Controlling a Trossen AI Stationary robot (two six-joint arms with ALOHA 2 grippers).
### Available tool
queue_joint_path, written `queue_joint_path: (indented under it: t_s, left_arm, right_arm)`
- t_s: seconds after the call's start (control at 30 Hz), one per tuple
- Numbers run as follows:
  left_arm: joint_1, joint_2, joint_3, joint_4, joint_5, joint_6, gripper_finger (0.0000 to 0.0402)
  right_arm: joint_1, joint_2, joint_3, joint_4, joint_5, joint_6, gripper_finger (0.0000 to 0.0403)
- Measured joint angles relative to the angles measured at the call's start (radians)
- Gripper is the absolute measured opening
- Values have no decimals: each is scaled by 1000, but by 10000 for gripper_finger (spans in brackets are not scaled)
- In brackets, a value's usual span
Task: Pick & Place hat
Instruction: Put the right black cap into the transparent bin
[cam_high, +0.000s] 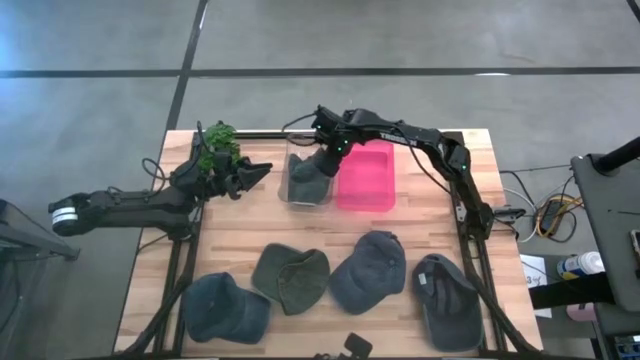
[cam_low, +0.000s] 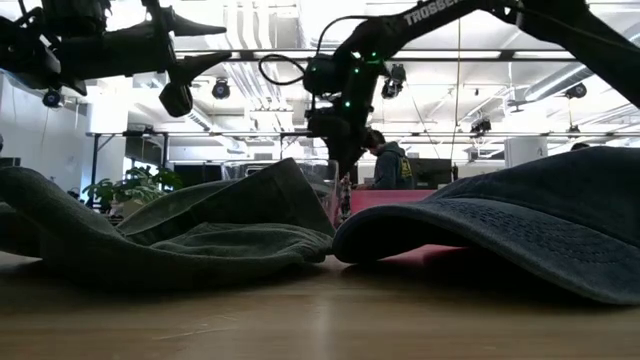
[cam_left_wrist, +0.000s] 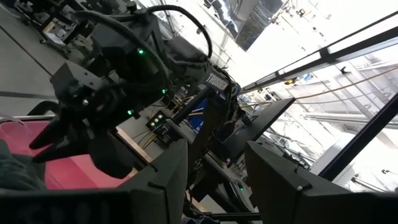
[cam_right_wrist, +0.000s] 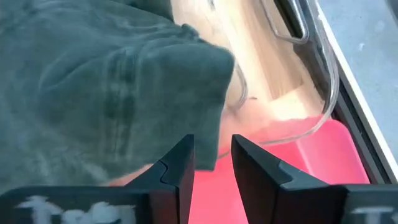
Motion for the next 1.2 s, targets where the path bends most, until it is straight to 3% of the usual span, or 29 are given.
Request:
queue_joint_path:
  t_s: [0.37, 0.57, 0.7, 0.83, 1.2]
  left_arm:
    - [0, -12, 0, 4, 4, -1, 154]
    - [0, -32, 0, 7, 4, -3, 154]
    - [0, -38, 0, 5, 4, -3, 154]
    - [0, -39, 0, 5, 4, -3, 154]
    - [0, -39, 0, -9, 1, 3, 154]
  right_arm:
    - [-1, -24, 99, -139, 27, -56, 100]
    - [-1, -24, 174, -131, 26, -123, 100]
    - [1, -16, 174, -107, 10, -127, 100]
    - [24, -7, 144, -101, -75, -121, 100]
    - [73, 137, 92, -86, -78, -145, 100]
